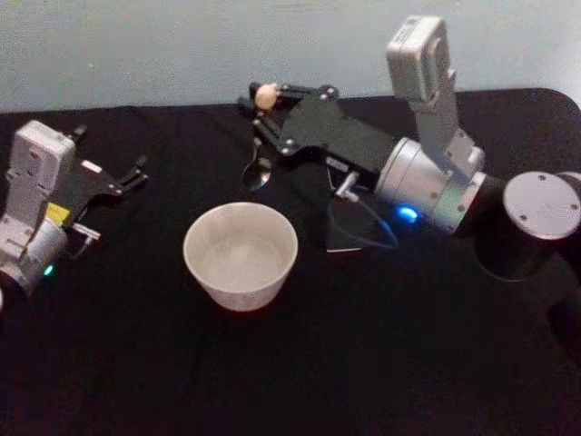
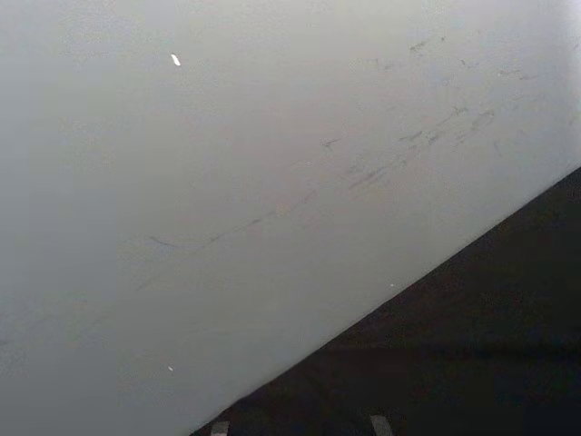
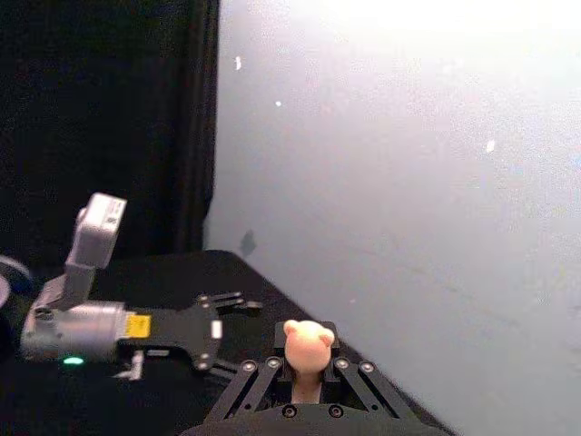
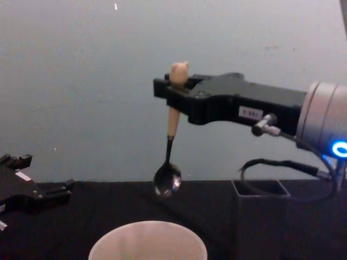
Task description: Pick up the stirring spoon with one hand, stir inside the cup, then place it back in its original position.
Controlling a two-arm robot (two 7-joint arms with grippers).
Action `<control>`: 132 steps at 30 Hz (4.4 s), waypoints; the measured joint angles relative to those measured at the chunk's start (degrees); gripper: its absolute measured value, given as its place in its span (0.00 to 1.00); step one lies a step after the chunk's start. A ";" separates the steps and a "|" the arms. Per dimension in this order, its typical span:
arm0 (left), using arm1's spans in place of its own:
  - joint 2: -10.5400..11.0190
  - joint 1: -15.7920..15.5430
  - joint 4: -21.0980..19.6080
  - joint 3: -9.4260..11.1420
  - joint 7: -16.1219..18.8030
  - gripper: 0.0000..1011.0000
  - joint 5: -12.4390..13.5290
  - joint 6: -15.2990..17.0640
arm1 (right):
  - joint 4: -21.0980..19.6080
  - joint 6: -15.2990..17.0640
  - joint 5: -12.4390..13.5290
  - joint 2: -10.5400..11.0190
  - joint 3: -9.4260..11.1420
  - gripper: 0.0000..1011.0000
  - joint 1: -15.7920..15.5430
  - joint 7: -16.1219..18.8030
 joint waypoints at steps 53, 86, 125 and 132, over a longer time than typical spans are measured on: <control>0.00 0.00 0.00 0.00 0.00 0.99 0.00 0.00 | -8.58 9.33 -5.45 2.61 9.97 0.16 -8.83 -8.54; 0.00 0.00 0.00 0.00 0.00 0.99 0.00 0.00 | -2.26 13.93 -5.01 -1.53 10.66 0.16 -10.81 -10.60; 0.00 0.00 0.00 0.00 0.00 0.99 0.00 0.00 | -0.79 14.91 -6.50 -1.80 9.68 0.59 -10.23 -10.66; 0.00 0.00 0.00 0.00 0.00 0.99 0.00 0.00 | -0.82 14.88 -6.46 -1.80 9.68 0.81 -10.23 -10.64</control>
